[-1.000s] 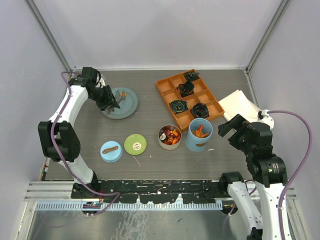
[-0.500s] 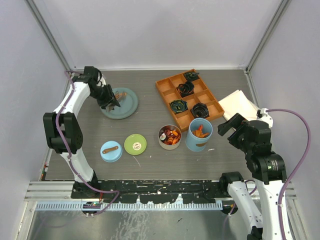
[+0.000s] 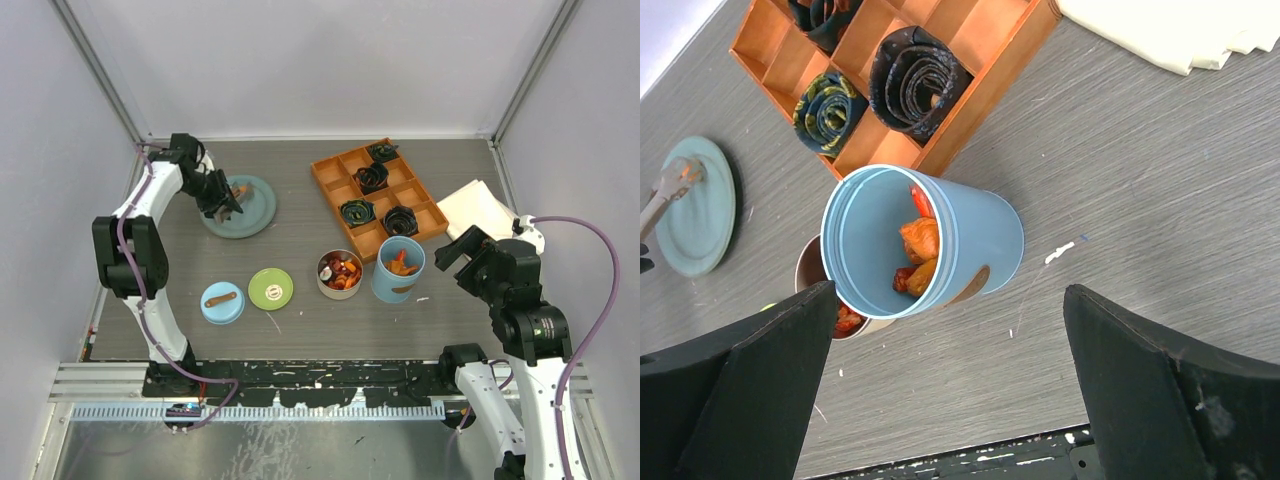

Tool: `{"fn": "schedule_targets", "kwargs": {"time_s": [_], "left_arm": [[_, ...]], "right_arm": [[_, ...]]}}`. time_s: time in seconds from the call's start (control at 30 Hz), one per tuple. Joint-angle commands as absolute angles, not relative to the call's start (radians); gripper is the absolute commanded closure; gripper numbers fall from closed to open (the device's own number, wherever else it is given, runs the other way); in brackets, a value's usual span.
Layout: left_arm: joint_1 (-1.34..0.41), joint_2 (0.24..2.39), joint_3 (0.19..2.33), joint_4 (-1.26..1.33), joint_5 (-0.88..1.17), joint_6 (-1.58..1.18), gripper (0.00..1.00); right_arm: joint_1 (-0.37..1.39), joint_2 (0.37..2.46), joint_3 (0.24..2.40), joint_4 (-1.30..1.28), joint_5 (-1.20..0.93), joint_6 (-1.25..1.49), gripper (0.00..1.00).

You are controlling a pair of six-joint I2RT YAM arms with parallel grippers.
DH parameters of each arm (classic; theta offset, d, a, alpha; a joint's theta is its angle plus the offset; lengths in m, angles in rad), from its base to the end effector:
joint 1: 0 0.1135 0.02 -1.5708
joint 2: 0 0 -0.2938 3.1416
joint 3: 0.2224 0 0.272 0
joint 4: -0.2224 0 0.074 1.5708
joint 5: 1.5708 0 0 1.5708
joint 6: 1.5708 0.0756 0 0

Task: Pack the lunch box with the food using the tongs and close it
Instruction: Pick up the fake food from the plate.

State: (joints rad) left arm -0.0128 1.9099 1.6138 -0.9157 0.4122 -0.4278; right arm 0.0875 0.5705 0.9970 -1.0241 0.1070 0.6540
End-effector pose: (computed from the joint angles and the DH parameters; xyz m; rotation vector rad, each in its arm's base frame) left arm 0.4389 -0.0359 0.2364 -0.4735 2.7656 -0.6832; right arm 0.1130 0.0018 0.3526 0.6686 2.0760 0.3091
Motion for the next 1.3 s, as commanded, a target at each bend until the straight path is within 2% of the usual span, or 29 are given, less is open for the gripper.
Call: {"fn": "schedule_targets", "kwargs": {"time_s": [0.0,0.13,0.43,1.27], "left_arm": [[-0.008,1.906,1.655,-0.887,0.43,-0.408,0.6],[-0.008,1.927,1.663,-0.891,0.418,-0.404,0.6],[-0.008,1.893,1.642,-0.905,0.43,-0.393,0.76],[-0.008,1.664,1.532,-0.946,0.487,-0.4,0.78]], "right_arm": [[0.084,0.583,1.002,-0.971,0.11,0.661,0.0],[0.083,0.583,1.001,-0.968,0.109,0.661,0.0],[0.084,0.58,1.0,-0.966,0.103,0.661,0.0],[0.084,0.51,1.018,-1.008,0.093,0.672,0.0]]}}
